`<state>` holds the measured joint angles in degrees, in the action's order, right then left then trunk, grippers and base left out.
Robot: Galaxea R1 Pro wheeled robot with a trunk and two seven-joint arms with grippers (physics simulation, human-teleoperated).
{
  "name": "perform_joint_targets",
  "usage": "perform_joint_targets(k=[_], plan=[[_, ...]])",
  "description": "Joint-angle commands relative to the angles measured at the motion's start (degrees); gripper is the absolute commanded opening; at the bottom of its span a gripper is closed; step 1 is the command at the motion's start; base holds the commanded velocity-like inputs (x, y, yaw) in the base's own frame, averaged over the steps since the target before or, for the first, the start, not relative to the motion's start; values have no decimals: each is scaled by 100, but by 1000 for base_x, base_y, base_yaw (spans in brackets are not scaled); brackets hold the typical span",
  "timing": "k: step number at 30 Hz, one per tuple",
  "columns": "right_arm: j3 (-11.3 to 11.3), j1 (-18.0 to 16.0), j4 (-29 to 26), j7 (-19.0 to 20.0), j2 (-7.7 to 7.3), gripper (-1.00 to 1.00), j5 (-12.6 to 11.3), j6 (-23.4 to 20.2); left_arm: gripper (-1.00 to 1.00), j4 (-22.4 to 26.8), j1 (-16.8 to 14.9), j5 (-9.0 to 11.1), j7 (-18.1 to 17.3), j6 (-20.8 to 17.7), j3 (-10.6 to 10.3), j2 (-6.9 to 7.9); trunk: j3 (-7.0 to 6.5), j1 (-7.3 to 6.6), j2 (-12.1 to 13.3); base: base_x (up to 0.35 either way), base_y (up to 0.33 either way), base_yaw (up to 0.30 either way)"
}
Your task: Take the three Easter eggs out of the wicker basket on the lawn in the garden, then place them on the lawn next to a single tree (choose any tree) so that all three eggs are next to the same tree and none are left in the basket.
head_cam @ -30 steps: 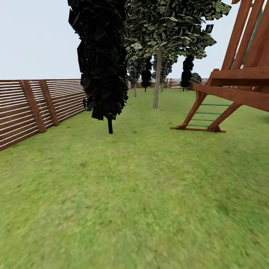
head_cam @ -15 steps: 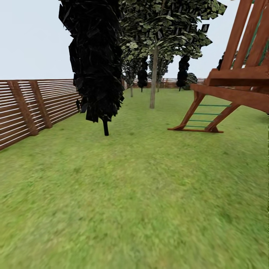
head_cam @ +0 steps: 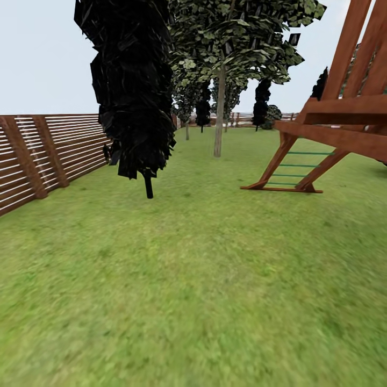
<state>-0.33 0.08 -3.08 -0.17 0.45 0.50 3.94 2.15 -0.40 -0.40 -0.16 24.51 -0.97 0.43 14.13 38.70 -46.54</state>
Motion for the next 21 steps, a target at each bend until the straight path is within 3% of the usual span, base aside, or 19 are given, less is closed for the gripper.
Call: perform_joint_targets(k=[1, 21], plan=[[-3, 1, -3, -1, 0, 100, 7, 11, 100, -4, -3, -4, -2, 19, -8, 1, 6, 4, -4, 330, 0, -1], [-2, 1, 1, -3, -1, 100, 4, 11, 100, -4, -3, -7, -2, 19, -8, -1, 6, 4, -4, 330, 0, 0]])
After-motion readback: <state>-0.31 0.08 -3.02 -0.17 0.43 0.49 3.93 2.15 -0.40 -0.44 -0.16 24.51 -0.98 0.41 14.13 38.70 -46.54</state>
